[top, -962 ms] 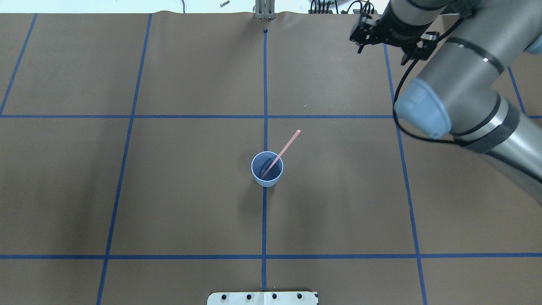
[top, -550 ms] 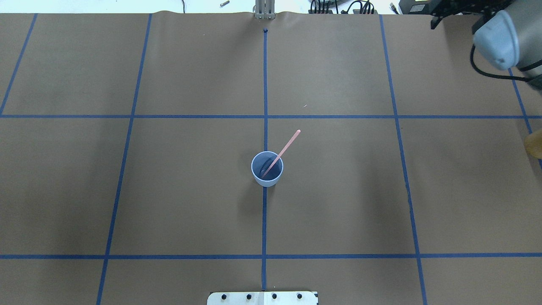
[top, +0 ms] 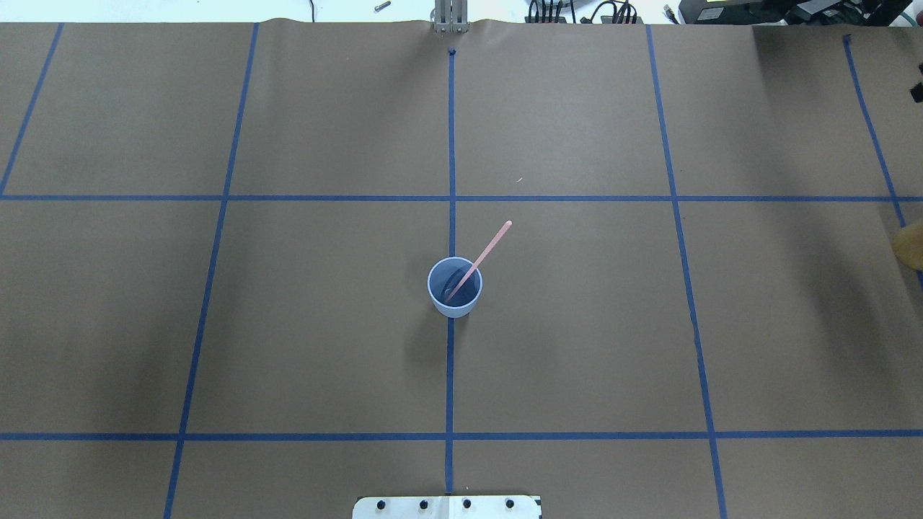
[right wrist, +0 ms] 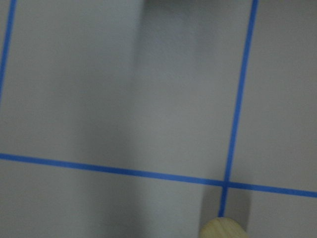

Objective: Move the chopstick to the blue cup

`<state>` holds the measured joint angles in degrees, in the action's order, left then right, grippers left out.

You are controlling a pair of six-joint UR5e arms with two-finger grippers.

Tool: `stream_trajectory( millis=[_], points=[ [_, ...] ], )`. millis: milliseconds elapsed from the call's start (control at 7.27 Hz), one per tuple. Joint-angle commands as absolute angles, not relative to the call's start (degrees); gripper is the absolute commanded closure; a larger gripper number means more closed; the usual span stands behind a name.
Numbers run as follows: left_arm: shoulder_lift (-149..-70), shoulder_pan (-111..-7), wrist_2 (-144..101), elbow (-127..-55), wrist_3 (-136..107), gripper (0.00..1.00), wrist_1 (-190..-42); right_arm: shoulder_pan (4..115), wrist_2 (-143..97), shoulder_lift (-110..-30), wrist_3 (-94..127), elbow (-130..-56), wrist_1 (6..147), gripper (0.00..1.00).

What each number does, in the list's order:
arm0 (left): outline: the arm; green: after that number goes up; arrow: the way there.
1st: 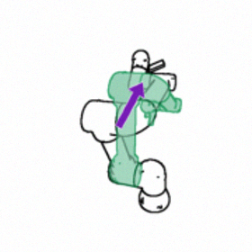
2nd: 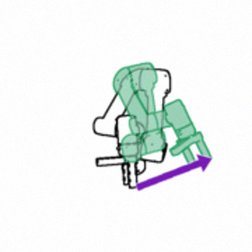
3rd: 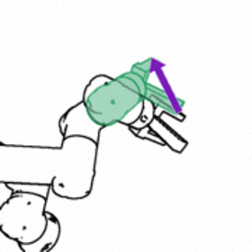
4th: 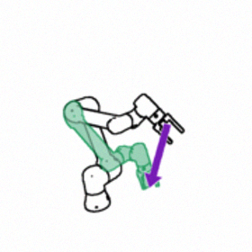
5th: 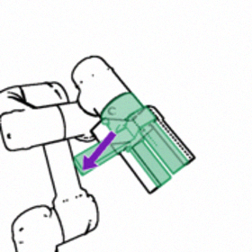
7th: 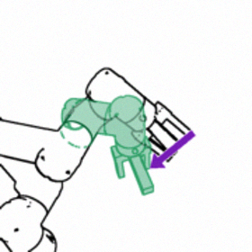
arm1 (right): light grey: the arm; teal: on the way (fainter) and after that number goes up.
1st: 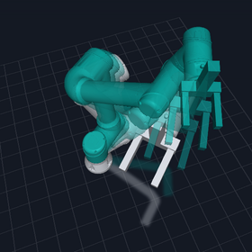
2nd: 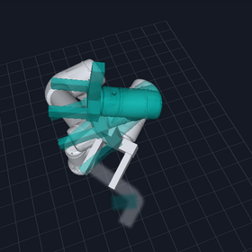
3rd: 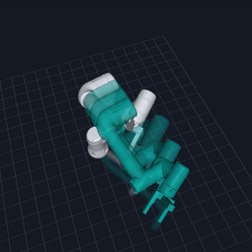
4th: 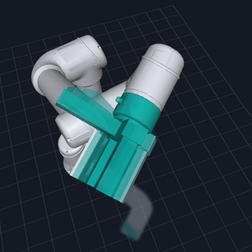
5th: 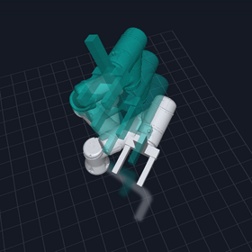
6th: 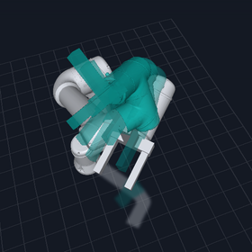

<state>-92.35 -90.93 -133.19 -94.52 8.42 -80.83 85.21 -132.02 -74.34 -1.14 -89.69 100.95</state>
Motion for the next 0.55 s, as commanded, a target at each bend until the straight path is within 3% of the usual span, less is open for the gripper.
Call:
stream_trajectory(
  millis=[0,138,412],
  points=[
    [-92.72,-90.88,-133.76,-94.66,8.09,0.01,-80.77,89.64,-131.84,-87.30,-8.70,-93.66,96.10,0.00],
    [-92.29,-90.88,-138.47,-94.83,8.35,0.01,-80.86,90.08,-131.92,-93.28,-7.74,-94.39,90.67,0.00],
    [-90.89,-90.97,-139.93,-94.92,8.35,0.01,-81.12,90.09,-131.66,-95.62,-1.10,-94.57,88.42,0.00]
  ],
)
